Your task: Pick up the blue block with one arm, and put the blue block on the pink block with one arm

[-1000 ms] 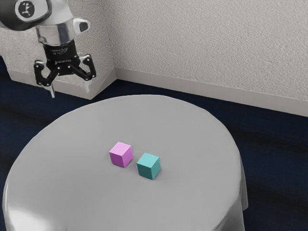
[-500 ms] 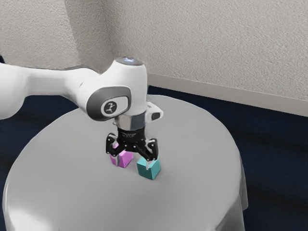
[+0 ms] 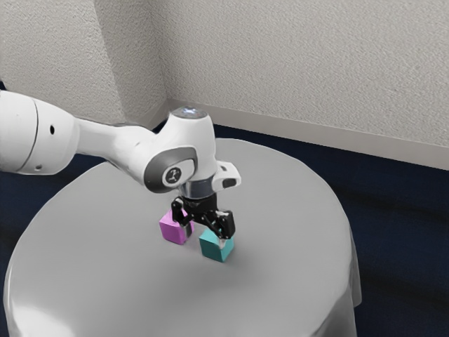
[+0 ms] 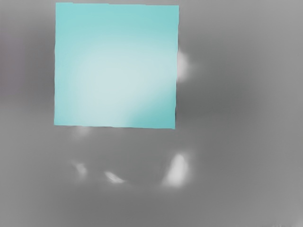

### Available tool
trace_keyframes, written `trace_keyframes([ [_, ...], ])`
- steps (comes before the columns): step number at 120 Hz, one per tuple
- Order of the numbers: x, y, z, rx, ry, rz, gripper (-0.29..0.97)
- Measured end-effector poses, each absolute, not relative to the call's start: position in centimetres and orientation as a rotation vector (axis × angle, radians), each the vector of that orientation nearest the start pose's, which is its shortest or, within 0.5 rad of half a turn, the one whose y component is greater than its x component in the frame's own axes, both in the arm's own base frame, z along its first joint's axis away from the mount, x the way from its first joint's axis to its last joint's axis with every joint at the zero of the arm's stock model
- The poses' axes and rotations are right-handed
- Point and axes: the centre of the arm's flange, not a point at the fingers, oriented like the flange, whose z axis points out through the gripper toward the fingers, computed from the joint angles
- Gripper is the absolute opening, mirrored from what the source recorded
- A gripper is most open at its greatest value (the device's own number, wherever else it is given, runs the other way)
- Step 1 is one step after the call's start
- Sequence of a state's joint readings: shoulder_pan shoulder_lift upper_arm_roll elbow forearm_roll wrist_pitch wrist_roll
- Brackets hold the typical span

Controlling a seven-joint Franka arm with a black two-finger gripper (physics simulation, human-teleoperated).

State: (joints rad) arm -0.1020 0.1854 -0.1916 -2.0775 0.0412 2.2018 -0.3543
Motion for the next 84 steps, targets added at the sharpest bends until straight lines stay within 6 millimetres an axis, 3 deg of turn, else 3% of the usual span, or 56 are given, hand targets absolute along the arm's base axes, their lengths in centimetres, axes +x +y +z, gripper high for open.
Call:
trace_keyframes([
  [19, 55.6, -16.0, 33.0, -3.136, 0.074, 0.047, 0.67],
  [42, 59.5, -15.3, 30.9, -3.158, 0.179, 0.029, 0.67],
  [60, 60.2, -14.0, 29.8, -3.16, 0.234, 0.043, 0.67],
  [84, 60.2, -13.9, 29.3, -3.167, 0.312, 0.038, 0.68],
])
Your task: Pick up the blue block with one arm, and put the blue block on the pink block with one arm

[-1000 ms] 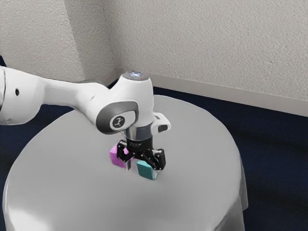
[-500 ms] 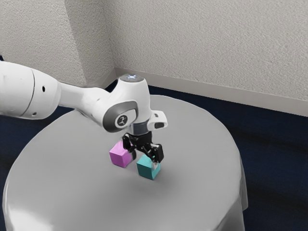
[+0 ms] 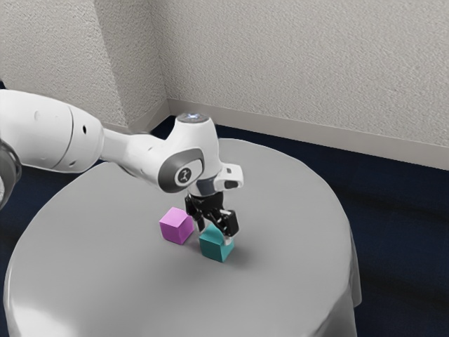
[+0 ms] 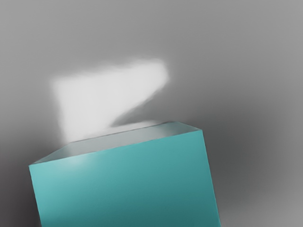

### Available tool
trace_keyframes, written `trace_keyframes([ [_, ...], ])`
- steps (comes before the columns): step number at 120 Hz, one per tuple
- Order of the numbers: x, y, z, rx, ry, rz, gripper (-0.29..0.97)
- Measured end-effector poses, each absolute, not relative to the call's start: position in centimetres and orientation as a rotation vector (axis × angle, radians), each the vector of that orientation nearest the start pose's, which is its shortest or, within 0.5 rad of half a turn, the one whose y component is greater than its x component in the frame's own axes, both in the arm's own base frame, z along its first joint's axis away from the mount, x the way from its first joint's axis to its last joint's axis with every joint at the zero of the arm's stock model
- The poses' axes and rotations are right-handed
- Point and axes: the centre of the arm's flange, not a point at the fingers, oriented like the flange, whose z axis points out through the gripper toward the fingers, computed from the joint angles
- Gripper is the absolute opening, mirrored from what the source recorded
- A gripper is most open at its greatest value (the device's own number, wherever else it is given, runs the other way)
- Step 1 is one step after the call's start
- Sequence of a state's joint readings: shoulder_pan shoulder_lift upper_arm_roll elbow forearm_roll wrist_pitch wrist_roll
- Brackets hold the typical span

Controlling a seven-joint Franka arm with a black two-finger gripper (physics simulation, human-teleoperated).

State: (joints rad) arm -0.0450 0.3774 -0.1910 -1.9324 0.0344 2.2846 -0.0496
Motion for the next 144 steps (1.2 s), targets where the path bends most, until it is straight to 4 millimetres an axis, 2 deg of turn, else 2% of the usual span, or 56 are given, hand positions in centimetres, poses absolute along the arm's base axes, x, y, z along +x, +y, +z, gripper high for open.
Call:
trace_keyframes([
  [64, 60.6, -13.2, 25.8, -3.192, 0.403, 0.066, 0.68],
  [98, 60.7, -13.1, 24.6, -3.194, 0.435, 0.067, 0.67],
  [111, 60.8, -13.2, 25.3, -3.194, 0.422, 0.042, 0.46],
  [128, 60.9, -13.2, 25.9, -3.19, 0.396, 0.021, 0.38],
  [136, 60.8, -13.3, 27.5, -3.183, 0.386, -0.017, 0.33],
  [144, 59.9, -13.0, 30.4, -3.162, 0.379, -0.078, 0.31],
])
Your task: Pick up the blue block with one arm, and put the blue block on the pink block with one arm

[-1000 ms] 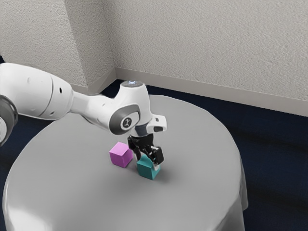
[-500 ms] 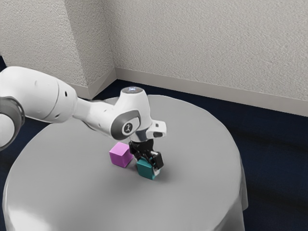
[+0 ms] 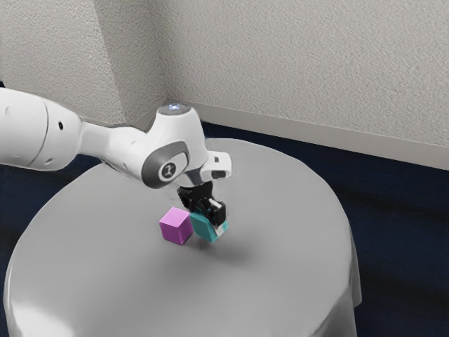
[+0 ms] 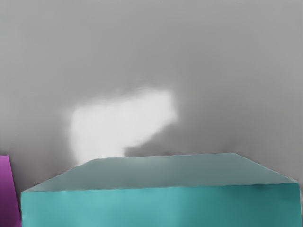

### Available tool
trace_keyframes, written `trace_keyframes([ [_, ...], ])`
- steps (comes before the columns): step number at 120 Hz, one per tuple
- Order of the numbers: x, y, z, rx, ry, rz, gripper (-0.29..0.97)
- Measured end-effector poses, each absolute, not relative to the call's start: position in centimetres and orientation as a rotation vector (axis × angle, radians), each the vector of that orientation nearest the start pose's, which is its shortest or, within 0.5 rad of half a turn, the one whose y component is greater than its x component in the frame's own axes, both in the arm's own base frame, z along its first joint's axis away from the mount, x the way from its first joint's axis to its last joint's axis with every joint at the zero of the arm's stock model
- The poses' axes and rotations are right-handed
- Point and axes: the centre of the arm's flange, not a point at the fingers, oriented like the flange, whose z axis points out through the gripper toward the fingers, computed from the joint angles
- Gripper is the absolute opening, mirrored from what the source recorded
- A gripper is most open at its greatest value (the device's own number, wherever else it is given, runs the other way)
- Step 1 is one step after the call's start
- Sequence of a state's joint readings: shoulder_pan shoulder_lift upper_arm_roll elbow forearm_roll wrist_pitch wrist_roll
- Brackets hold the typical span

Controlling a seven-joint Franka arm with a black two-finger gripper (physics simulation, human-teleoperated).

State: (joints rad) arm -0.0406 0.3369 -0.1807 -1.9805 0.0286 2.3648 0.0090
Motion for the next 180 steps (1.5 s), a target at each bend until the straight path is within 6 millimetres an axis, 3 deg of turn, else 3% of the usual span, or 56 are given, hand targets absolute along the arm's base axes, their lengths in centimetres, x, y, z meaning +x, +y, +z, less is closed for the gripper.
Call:
trace_keyframes([
  [7, 58.3, -11.5, 33.5, -3.138, 0.342, -0.133, 0.27],
  [15, 57.1, -7.2, 35.6, -3.112, 0.226, -0.168, 0.24],
  [23, 57.3, -3.0, 35.1, -3.097, 0.111, -0.149, 0.22],
  [29, 57.8, -1.8, 34.4, -3.087, 0.078, -0.136, 0.21],
  [72, 60.0, -0.6, 33.8, -3.035, -0.003, -0.152, 0.08],
  [99, 60.4, -1.1, 33.7, -3.027, -0.059, -0.159, 0.12],
  [108, 60.3, -1.3, 33.7, -3.033, -0.072, -0.16, 0.15],
  [127, 60.2, -1.9, 34.3, -3.069, -0.074, -0.166, 0.43],
  [144, 60.1, -2.1, 34.4, -3.087, -0.051, -0.164, 0.55],
  [151, 59.8, -3.0, 37.1, -3.077, -0.014, -0.219, 0.58],
  [157, 59.0, -3.9, 41.4, -3.045, 0.029, -0.289, 0.6],
  [168, 57.1, -5.8, 47.0, -3.004, 0.062, -0.356, 0.63],
  [175, 55.9, -7.1, 52.1, -2.998, 0.024, -0.438, 0.64],
  [180, 55.5, -8.0, 57.1, -3.007, -0.035, -0.517, 0.65],
])
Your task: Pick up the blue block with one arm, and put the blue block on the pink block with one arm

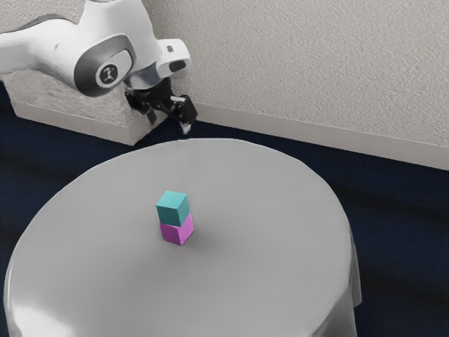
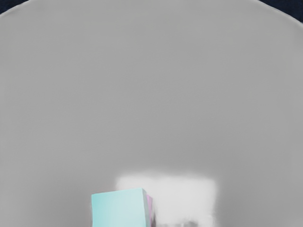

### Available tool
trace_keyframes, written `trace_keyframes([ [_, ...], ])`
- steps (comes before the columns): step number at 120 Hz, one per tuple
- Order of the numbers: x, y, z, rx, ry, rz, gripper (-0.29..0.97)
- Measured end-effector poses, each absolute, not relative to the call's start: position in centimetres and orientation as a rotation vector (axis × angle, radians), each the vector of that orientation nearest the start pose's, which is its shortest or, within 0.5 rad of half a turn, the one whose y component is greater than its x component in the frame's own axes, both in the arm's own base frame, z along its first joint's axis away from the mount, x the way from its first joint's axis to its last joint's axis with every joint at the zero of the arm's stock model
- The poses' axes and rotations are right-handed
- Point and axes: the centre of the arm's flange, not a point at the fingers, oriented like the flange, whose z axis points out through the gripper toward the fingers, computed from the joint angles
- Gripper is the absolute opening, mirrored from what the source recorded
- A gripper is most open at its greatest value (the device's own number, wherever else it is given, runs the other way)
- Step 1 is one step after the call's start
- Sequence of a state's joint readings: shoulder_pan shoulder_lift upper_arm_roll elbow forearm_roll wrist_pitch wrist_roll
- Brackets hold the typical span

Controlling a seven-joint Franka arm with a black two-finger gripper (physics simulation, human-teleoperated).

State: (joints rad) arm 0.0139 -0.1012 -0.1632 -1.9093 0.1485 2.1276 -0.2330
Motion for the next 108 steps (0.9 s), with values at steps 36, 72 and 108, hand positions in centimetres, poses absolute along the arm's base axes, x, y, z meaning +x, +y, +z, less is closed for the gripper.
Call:
trace_keyframes([
  [36, 47.3, -3.6, 73.3, -3.028, -0.984, -0.36, 0.67],
  [72, 48.4, 0.7, 65.8, -2.661, -1.63, 0.055, 0.68],
  [108, 49.2, 0.4, 64.8, -2.511, -1.921, 0.041, 0.68],
])
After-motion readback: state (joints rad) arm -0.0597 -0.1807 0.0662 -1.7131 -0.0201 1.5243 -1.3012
